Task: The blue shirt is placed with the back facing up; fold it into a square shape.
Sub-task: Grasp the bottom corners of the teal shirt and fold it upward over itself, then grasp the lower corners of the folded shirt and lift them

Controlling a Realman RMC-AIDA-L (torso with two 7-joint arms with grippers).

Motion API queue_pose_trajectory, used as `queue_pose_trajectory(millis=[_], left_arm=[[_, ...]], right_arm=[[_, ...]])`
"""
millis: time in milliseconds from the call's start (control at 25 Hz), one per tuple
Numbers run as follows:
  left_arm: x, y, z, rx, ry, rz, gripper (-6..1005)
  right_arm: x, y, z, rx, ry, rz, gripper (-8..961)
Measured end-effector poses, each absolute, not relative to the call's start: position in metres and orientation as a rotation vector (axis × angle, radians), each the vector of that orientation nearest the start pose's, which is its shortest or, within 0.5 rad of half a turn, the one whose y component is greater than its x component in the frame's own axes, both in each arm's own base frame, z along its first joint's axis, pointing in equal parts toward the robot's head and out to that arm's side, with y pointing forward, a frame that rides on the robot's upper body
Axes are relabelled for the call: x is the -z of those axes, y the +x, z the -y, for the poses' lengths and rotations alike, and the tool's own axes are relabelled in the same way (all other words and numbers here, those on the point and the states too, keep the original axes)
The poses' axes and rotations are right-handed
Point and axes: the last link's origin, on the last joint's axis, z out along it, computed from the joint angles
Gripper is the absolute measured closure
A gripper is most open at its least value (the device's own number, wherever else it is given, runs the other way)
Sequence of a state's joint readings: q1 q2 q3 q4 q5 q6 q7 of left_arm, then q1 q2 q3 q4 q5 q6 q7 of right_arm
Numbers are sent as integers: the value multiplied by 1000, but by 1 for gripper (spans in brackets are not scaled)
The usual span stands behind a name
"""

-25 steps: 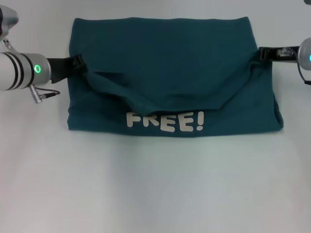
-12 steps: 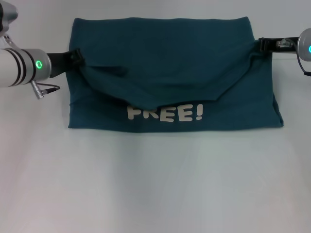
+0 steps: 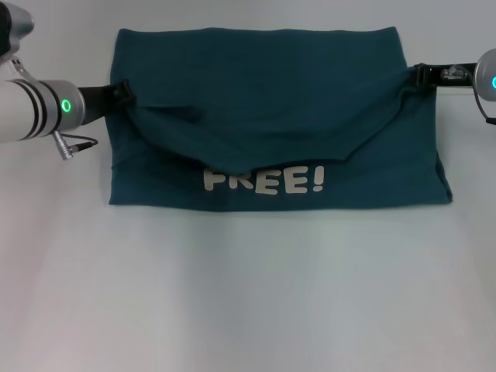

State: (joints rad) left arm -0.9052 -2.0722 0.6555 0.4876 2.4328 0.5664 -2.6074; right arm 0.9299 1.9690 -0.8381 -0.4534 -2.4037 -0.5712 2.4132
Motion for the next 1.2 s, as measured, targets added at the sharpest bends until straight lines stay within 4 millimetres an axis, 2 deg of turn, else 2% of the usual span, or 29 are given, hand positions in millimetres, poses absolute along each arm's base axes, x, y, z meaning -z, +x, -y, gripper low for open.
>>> queue_pose_trajectory(millis=[440, 720, 840, 920, 1040, 1080, 1200], left_arm=[[-6, -242, -480, 510, -1704, 1503, 962], [-10, -247, -478, 538, -1658, 1539, 943], [-14, -251, -476, 565, -1632, 1556, 824], [-18, -254, -473, 596, -1621, 1580, 744], [-26, -264, -464, 654, -1594, 1629, 513], [-30, -268, -459, 686, -1583, 1654, 500], [-39, -281, -439, 781, -1587, 1723, 462]], right_arm=[[-34, 237, -496, -247, -1921, -1196, 849], [-44, 253, -494, -212, -1852, -1232, 846], [-47, 259, -490, -214, -1847, -1271, 620], [-50, 262, -486, -222, -1853, -1305, 536], [-55, 269, -475, -267, -1858, -1387, 411], [-56, 271, -470, -289, -1863, -1415, 369], [-60, 287, -448, -375, -1876, -1506, 331]])
